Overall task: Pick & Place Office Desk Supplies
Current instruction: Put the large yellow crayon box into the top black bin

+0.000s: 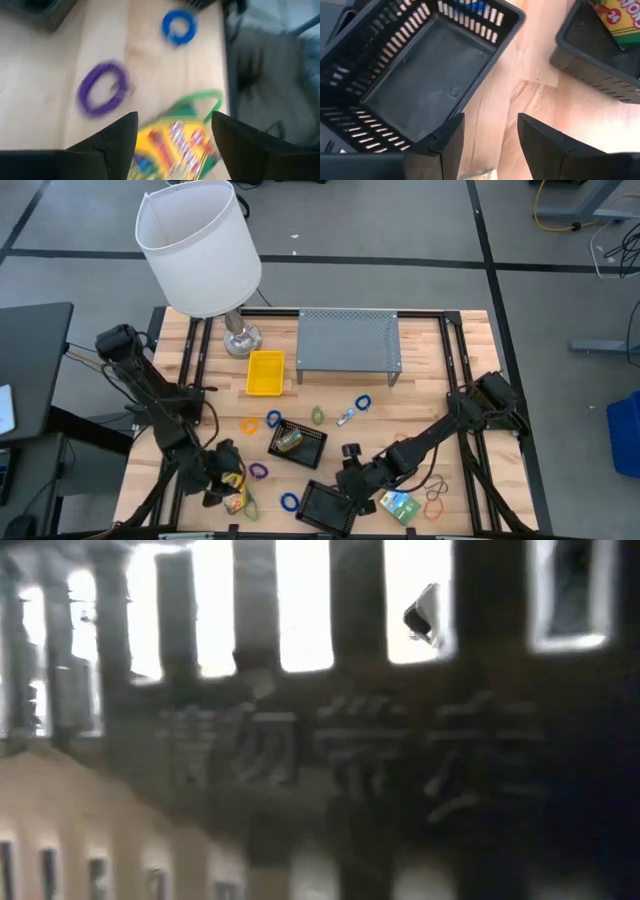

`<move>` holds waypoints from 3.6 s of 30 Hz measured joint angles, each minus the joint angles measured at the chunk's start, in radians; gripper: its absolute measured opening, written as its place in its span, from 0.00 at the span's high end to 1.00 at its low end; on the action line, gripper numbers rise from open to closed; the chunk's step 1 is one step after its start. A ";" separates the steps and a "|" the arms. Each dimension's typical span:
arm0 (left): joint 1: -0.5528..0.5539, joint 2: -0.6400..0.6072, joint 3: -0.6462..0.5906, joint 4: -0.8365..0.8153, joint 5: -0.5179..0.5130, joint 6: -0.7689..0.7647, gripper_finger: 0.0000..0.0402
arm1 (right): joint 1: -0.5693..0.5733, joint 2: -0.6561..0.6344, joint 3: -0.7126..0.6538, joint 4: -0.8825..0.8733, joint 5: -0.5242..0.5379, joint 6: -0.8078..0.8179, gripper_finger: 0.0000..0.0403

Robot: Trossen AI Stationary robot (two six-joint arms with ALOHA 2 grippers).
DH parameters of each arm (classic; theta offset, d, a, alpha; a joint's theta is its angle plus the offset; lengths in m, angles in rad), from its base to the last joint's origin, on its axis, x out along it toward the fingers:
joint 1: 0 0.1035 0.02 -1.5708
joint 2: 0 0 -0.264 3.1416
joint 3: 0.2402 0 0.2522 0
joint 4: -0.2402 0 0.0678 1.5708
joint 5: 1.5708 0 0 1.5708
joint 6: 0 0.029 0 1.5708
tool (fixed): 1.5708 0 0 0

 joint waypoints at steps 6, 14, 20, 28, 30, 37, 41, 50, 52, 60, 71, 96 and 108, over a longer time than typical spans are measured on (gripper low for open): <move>0.045 -0.001 0.145 -0.364 0.129 -0.030 0.32 | 0.011 -0.011 0.000 -0.050 -0.003 0.000 0.53; 0.055 0.046 0.162 -0.368 0.274 -0.139 0.32 | 0.024 -0.013 0.000 -0.067 -0.003 0.000 0.53; 0.057 0.122 0.162 -0.352 0.337 -0.159 0.32 | 0.024 -0.017 0.000 -0.061 0.003 -0.017 0.53; 0.065 0.148 0.162 -0.341 0.306 -0.181 0.32 | 0.022 -0.038 0.000 -0.056 0.013 -0.029 0.53; 0.072 0.156 0.162 -0.347 0.278 -0.193 0.32 | 0.022 -0.043 0.000 -0.059 0.022 -0.029 0.53; 0.105 0.225 0.162 -0.347 0.275 -0.216 0.32 | 0.022 -0.045 0.000 -0.058 0.025 -0.027 0.53; 0.115 0.249 0.165 -0.337 0.295 -0.216 0.33 | 0.022 -0.045 0.000 -0.063 0.024 -0.027 0.53; 0.114 0.253 0.163 -0.285 0.286 -0.182 0.56 | 0.022 -0.045 0.000 -0.065 0.024 -0.028 0.53; 0.114 0.253 0.163 -0.291 0.276 -0.176 0.65 | 0.022 -0.045 0.000 -0.065 0.024 -0.029 0.53; 0.114 0.253 0.163 -0.294 0.255 -0.138 0.98 | 0.022 -0.045 0.000 -0.070 0.024 -0.030 0.53; 0.115 0.196 0.159 -0.340 0.250 -0.160 0.99 | 0.022 -0.045 0.000 -0.074 0.024 -0.030 0.53; 0.114 0.141 0.161 -0.437 0.185 -0.115 0.71 | 0.023 -0.044 0.000 -0.076 0.018 -0.029 0.53; 0.115 0.148 0.162 -0.378 0.194 -0.110 0.43 | 0.023 -0.044 0.000 -0.076 0.011 -0.030 0.53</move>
